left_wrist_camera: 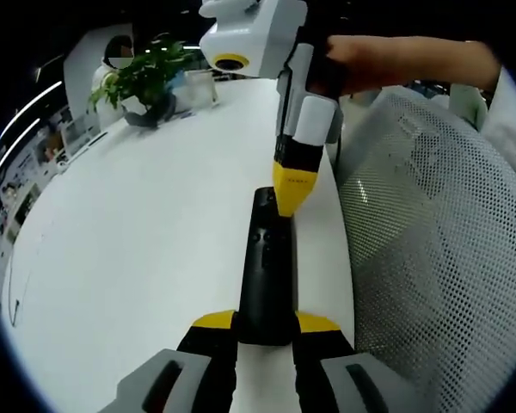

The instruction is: Press the specified remote control buttons in sequence, fully releasing each button before pressing the next.

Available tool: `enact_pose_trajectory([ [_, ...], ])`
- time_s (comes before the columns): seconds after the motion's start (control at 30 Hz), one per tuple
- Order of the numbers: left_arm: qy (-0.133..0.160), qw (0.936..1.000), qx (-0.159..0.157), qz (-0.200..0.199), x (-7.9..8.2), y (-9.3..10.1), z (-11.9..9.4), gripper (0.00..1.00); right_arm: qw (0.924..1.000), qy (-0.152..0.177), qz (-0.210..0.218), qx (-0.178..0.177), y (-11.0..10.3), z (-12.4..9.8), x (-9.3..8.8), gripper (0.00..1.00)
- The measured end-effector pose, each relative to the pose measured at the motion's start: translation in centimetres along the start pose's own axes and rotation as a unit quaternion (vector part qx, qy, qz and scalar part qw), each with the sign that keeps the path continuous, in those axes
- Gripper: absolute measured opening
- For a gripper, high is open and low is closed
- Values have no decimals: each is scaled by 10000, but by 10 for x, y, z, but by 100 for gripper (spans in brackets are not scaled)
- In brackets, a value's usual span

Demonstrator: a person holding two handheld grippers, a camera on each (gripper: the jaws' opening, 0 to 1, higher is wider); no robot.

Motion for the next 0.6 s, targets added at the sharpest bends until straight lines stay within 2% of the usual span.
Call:
enact_pose_trajectory([
  [0.6, -52, 10000, -37, 60, 1, 0, 0, 24, 9986, -63, -314, -421, -3, 3, -1, 0],
])
Point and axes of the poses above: the point that each gripper's makers call its tool centre point, and the gripper's own axes: z roughly forward along the fingers, y roughly to its right, x roughly out of its top, the point moved 7 cm from there along -z, roughly backward along the fingers, and after that the axes turned 3 degrees about z, right-handed, at the moved point
